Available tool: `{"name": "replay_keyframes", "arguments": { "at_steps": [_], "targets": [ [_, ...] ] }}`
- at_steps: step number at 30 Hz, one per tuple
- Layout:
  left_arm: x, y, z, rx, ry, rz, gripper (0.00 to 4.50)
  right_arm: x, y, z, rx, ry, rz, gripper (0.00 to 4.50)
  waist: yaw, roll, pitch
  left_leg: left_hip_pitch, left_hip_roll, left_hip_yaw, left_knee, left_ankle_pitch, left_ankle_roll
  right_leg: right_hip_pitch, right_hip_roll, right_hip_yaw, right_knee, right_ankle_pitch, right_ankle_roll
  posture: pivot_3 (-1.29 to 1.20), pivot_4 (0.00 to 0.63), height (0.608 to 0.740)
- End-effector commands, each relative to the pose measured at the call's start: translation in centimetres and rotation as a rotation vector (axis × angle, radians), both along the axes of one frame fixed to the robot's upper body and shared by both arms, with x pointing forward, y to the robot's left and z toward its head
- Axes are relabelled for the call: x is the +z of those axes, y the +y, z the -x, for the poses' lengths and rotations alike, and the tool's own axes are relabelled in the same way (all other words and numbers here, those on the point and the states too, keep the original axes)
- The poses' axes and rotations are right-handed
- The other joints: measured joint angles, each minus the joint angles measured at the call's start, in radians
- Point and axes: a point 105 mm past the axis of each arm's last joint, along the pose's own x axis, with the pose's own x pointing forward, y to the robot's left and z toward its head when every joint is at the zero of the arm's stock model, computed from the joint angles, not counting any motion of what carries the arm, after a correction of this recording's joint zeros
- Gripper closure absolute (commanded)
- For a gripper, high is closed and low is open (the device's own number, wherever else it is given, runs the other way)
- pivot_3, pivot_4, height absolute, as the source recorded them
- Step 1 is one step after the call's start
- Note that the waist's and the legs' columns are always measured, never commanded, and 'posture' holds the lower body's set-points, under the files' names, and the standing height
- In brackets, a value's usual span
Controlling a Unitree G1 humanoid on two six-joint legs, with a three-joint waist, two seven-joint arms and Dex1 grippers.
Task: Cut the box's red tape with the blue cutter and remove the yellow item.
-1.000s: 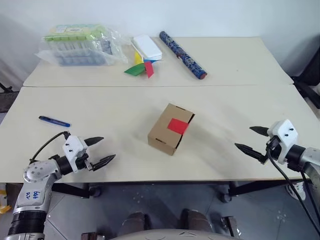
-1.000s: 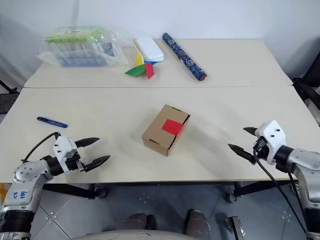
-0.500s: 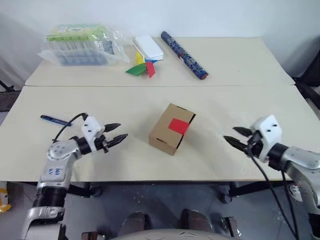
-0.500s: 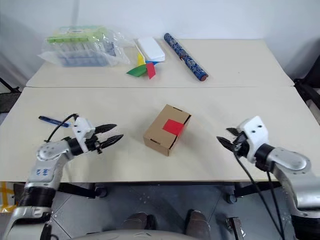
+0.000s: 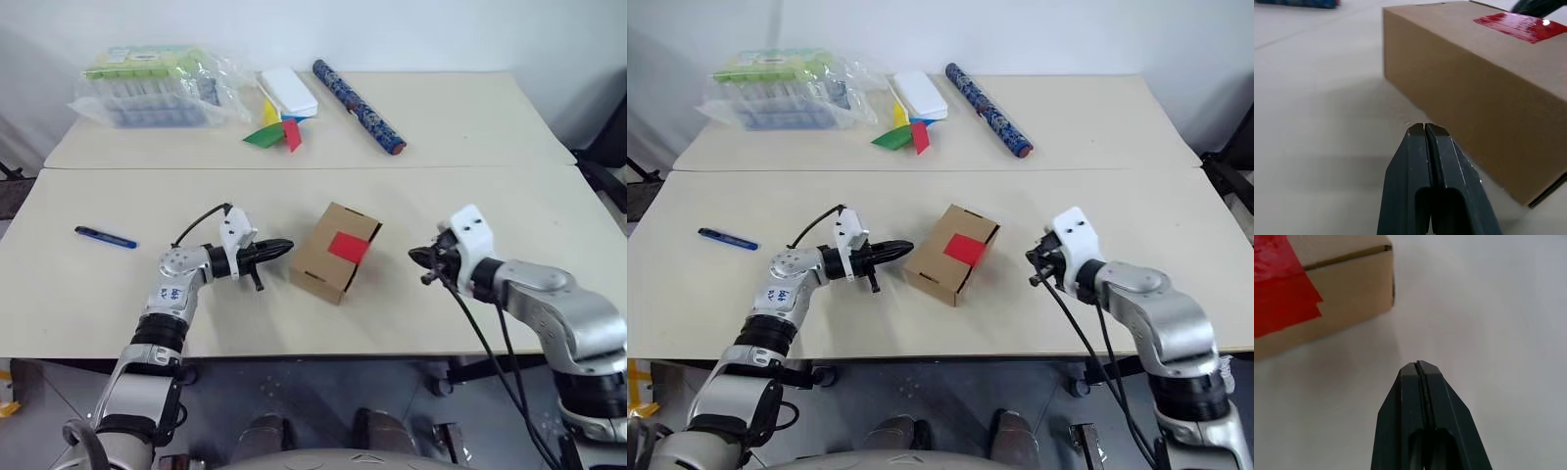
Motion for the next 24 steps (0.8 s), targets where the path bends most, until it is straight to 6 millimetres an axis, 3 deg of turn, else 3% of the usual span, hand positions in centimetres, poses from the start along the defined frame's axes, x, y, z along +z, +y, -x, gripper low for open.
{"name": "replay_keyframes", "arguments": {
  "at_steps": [1, 5, 10, 12, 19, 24],
  "targets": [
    [0.4, -0.9, 0.3, -0.063, 0.024, 0.001, 4.46, 0.1, 1.8, -0.6, 0.061, 0.021, 0.019, 4.50, -0.002, 0.000, 0.000, 0.000, 0.000, 0.000, 0.000, 0.000, 0.000, 0.000, 0.000, 0.000, 0.000, 0.000, 0.000, 0.00, 0.150, 0.740],
    [0.0, -1.5, 1.4, -0.117, 0.079, -0.017, 4.46, 0.5, 3.7, -1.9, 0.141, -0.003, 0.037, 4.50, -0.003, 0.000, 0.000, 0.000, 0.000, 0.000, 0.000, 0.000, 0.000, -0.001, 0.000, 0.000, 0.001, 0.000, 0.000, 0.00, 0.150, 0.740],
    [-0.5, -2.0, 2.5, -0.141, 0.103, -0.055, 4.46, 2.8, 5.8, -4.1, 0.186, -0.086, 0.008, 4.50, -0.006, 0.000, 0.000, 0.000, 0.000, 0.000, 0.000, 0.000, 0.000, -0.001, 0.000, 0.000, 0.001, 0.000, 0.000, 0.00, 0.150, 0.740],
    [-0.8, -3.1, 3.2, -0.176, 0.124, -0.052, 4.46, 3.4, 6.3, -5.2, 0.188, -0.116, 0.012, 4.50, -0.004, 0.000, 0.000, 0.000, 0.000, 0.000, 0.000, 0.000, 0.000, -0.001, 0.000, 0.000, 0.002, 0.000, 0.000, 0.00, 0.150, 0.740],
    [-0.8, -6.7, 4.0, -0.234, 0.150, -0.027, 4.46, 4.3, 6.6, -7.7, 0.187, -0.217, 0.055, 4.50, -0.001, 0.000, 0.000, 0.000, 0.000, 0.000, 0.000, 0.000, 0.000, -0.001, 0.000, 0.000, 0.003, 0.000, 0.000, 0.00, 0.150, 0.740],
    [-0.6, -7.2, 3.7, -0.212, 0.146, -0.009, 4.46, 5.6, 6.0, -8.3, 0.151, -0.305, 0.078, 4.50, -0.009, 0.000, 0.000, 0.000, 0.000, 0.000, 0.000, 0.000, -0.001, -0.001, 0.000, 0.000, 0.003, 0.000, 0.000, 0.00, 0.150, 0.740]
  ]
}}
